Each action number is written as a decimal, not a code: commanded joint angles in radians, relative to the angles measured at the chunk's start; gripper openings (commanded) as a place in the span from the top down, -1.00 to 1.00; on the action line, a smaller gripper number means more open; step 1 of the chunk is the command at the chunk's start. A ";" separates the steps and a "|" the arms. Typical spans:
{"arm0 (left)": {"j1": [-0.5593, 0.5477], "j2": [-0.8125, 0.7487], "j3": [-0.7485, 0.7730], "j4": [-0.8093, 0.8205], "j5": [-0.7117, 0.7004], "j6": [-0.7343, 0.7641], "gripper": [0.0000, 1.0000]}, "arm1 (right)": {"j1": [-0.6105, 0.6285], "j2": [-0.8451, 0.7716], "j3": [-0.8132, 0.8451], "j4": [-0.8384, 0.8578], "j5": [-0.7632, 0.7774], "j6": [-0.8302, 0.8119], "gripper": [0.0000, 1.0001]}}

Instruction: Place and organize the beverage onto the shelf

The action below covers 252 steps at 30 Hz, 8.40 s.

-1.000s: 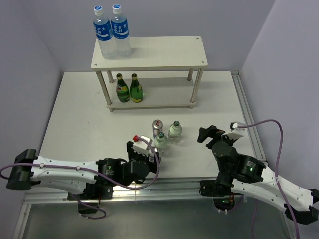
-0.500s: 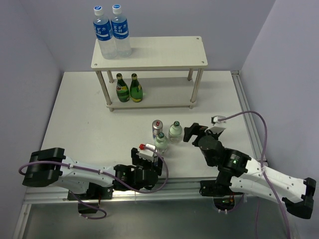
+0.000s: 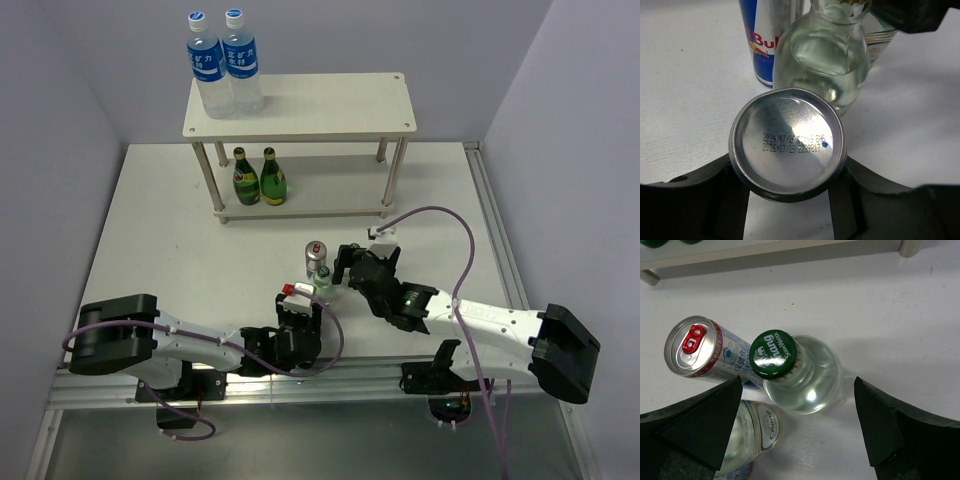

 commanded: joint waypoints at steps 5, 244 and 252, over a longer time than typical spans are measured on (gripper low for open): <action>0.005 0.012 0.010 0.031 0.011 -0.002 0.88 | -0.014 0.113 -0.042 0.187 0.007 0.011 -1.00; 0.852 0.525 0.924 0.106 0.783 0.497 0.99 | 0.371 0.486 -0.108 0.508 0.348 0.170 1.00; 0.852 0.582 0.962 0.086 0.729 0.500 0.89 | 0.410 0.483 -0.102 0.434 0.374 0.213 1.00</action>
